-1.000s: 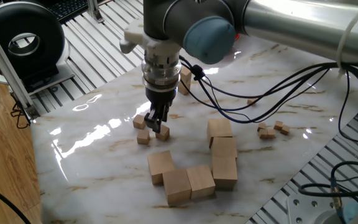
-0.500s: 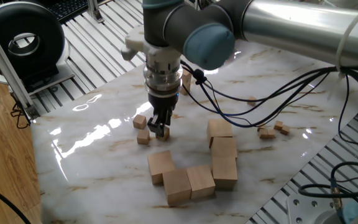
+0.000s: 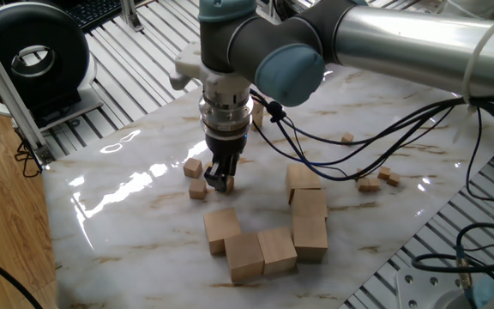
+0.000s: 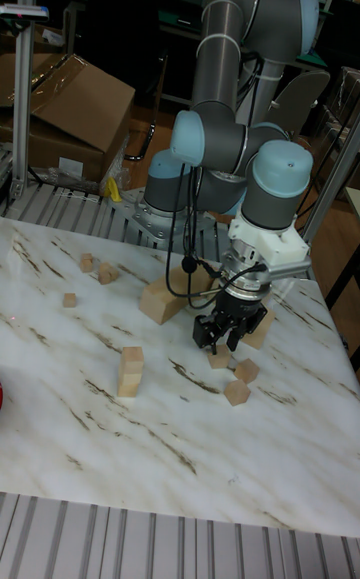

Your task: Stack the blocks in a vertical line of five

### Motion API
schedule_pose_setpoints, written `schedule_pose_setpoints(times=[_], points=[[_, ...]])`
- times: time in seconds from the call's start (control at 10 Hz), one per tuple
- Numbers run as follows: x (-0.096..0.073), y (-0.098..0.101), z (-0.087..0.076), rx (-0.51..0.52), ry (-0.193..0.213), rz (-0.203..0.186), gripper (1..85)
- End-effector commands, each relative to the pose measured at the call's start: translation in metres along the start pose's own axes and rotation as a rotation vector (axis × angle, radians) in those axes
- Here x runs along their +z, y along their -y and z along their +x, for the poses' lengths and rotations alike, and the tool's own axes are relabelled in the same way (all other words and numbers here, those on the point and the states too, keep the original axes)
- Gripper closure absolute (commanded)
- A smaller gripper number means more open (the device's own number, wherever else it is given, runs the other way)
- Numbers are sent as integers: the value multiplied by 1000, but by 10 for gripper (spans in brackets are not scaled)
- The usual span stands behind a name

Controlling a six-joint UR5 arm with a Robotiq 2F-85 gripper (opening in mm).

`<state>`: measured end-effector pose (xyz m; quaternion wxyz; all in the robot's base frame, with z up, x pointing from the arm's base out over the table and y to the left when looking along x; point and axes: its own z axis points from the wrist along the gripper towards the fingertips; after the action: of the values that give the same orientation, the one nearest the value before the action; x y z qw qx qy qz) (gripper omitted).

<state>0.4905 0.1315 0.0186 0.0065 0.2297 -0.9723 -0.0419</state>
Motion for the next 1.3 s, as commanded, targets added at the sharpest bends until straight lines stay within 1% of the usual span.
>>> schedule_pose_setpoints(times=[0.0,0.2,0.5,0.7,1.0,1.2], points=[[0,-3,-2,12,7,-11,393],[-3,-10,-6,24,14,-18,393],[-6,-7,-9,20,27,-12,393],[-10,-3,-7,12,22,-2,383],[-11,-1,-9,20,25,11,383],[-12,-4,-11,29,33,10,383]])
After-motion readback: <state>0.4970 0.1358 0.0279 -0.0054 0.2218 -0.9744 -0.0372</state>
